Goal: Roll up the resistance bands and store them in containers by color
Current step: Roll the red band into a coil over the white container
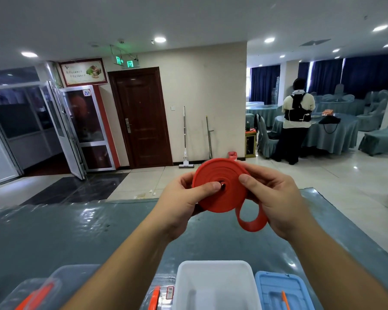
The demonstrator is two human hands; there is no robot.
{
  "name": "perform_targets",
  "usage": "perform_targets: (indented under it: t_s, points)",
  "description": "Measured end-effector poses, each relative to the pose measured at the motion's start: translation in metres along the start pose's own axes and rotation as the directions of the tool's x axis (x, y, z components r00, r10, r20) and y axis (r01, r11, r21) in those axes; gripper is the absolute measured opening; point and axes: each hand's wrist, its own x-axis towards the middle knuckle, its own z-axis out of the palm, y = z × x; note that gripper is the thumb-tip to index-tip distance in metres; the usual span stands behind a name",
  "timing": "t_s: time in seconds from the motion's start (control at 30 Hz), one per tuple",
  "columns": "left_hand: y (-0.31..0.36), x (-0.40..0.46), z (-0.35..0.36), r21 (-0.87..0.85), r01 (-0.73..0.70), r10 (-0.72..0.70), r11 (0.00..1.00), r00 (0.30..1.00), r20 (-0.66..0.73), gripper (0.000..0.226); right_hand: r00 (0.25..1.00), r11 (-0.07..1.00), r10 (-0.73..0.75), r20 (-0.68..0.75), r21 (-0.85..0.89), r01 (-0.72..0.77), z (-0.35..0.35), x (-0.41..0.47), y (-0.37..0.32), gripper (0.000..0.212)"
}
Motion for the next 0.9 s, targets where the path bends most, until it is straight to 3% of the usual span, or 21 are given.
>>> perform_targets:
  t_s: [0.1,0.2,0.3,0.47,0.67,0.9]
  points:
    - [0.003,0.000,-0.005,0.092,0.016,-0.019,0.996,0.999,0.038,0.054,0.999,0.999,0.018,0.030,-0.035,-0.017,-0.002,-0.002,-0.001,0.031]
    - [0.011,-0.001,-0.013,0.185,0.038,-0.057,0.982,0.993,0.101,0.040,0.995,0.995,0.064,0.074,-0.083,-0.057,-0.004,-0.006,-0.002,0.030]
    - [0.010,-0.003,-0.013,0.126,0.010,-0.025,0.992,0.993,0.116,0.029,0.996,0.997,0.071,0.056,-0.038,-0.069,-0.003,-0.008,-0.002,0.029]
    - [-0.003,-0.004,-0.001,0.000,-0.039,0.039,0.999,0.998,0.039,0.041,0.998,0.999,0.042,-0.052,0.008,-0.042,0.001,-0.007,0.002,0.032]
    - [0.001,-0.002,-0.006,0.144,-0.060,0.038,0.988,0.988,0.149,0.061,0.996,0.996,0.089,-0.018,-0.019,-0.089,-0.003,-0.008,0.000,0.028]
    - [-0.015,-0.001,0.003,0.022,-0.076,0.075,0.997,0.995,0.064,0.059,0.990,0.995,0.097,-0.106,0.024,-0.095,0.000,-0.012,0.011,0.033]
